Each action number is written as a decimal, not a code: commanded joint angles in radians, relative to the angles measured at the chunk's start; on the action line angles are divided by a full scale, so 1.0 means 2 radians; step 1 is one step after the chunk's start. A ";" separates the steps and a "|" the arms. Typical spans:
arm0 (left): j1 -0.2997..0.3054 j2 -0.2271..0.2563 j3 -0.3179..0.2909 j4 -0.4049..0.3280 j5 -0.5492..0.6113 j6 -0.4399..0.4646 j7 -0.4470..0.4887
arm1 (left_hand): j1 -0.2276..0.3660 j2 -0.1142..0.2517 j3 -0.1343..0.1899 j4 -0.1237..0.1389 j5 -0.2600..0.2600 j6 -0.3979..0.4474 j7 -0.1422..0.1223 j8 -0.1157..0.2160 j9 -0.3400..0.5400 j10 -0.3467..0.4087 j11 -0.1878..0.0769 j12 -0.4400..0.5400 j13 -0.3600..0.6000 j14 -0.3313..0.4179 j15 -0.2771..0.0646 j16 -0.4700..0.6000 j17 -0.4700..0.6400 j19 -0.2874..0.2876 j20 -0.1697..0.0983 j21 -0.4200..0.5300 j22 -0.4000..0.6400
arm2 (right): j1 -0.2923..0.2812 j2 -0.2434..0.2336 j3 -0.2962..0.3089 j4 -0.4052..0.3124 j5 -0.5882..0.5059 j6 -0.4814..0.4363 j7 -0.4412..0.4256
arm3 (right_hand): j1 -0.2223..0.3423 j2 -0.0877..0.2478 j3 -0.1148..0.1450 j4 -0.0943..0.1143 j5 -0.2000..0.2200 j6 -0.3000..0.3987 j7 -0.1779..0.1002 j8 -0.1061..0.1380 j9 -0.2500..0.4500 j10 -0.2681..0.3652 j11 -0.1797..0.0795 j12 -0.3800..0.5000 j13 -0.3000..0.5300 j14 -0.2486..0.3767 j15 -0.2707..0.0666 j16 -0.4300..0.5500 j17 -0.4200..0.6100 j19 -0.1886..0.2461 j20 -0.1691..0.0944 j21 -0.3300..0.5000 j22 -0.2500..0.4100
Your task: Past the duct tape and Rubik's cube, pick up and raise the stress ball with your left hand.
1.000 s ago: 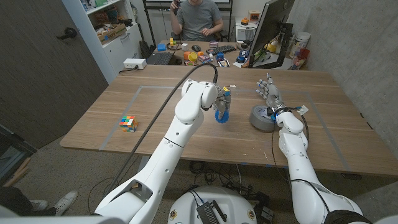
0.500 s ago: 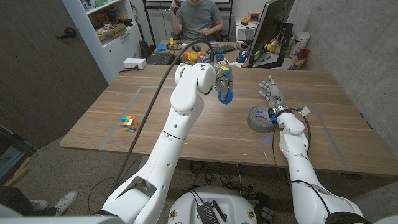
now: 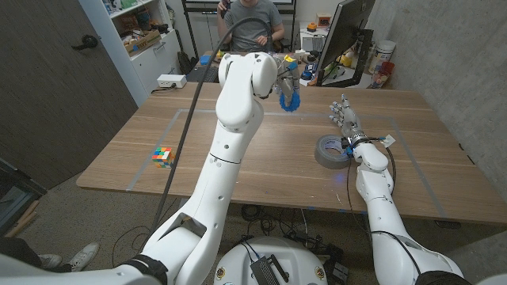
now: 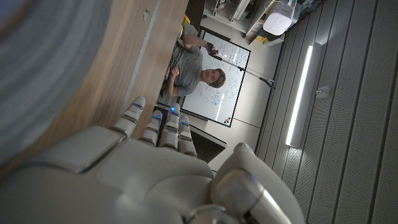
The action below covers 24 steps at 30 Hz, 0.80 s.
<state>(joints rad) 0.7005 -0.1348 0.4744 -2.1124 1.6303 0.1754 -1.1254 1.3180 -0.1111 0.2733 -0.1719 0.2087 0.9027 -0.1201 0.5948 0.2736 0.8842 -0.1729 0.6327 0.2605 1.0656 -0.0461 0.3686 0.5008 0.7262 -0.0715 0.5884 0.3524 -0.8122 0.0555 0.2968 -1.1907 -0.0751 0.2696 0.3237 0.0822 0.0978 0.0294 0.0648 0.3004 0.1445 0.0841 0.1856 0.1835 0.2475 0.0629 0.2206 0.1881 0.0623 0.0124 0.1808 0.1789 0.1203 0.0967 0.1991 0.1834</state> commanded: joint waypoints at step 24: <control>-0.009 -0.036 0.012 -0.058 0.093 -0.021 -0.041 | 0.023 0.030 0.018 0.017 0.004 0.034 0.021 -0.002 0.048 0.097 -0.018 0.000 0.127 0.076 -0.097 -0.008 0.011 -0.007 -0.023 0.007 -0.002 | -0.009 -0.002 -0.009 -0.013 0.007 0.008 0.008 | 0.004 0.006 0.000 -0.002 0.003 -0.006 0.001 0.002 0.001 -0.010 0.001 -0.002 0.002 -0.008 0.001 0.000 0.002 -0.003 -0.004 -0.001 0.001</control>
<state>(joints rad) 0.6814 -0.1900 0.4968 -2.2163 1.7853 0.1481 -1.1924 1.3177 -0.1108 0.2733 -0.1719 0.2110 0.9207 -0.1195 0.5832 0.2735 0.9020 -0.1734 0.6292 0.2605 1.0655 -0.0466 0.3570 0.5169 0.7173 -0.0695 0.5956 0.3478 -0.8252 0.0521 0.2849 -1.2116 -0.0629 0.2842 0.3402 0.0822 0.0978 0.0294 0.0648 0.3004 0.1336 0.0840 0.1856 0.1835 0.2318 0.0643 0.2206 0.1880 0.0479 0.0196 0.1808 0.1789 0.1167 0.0929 0.1991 0.1813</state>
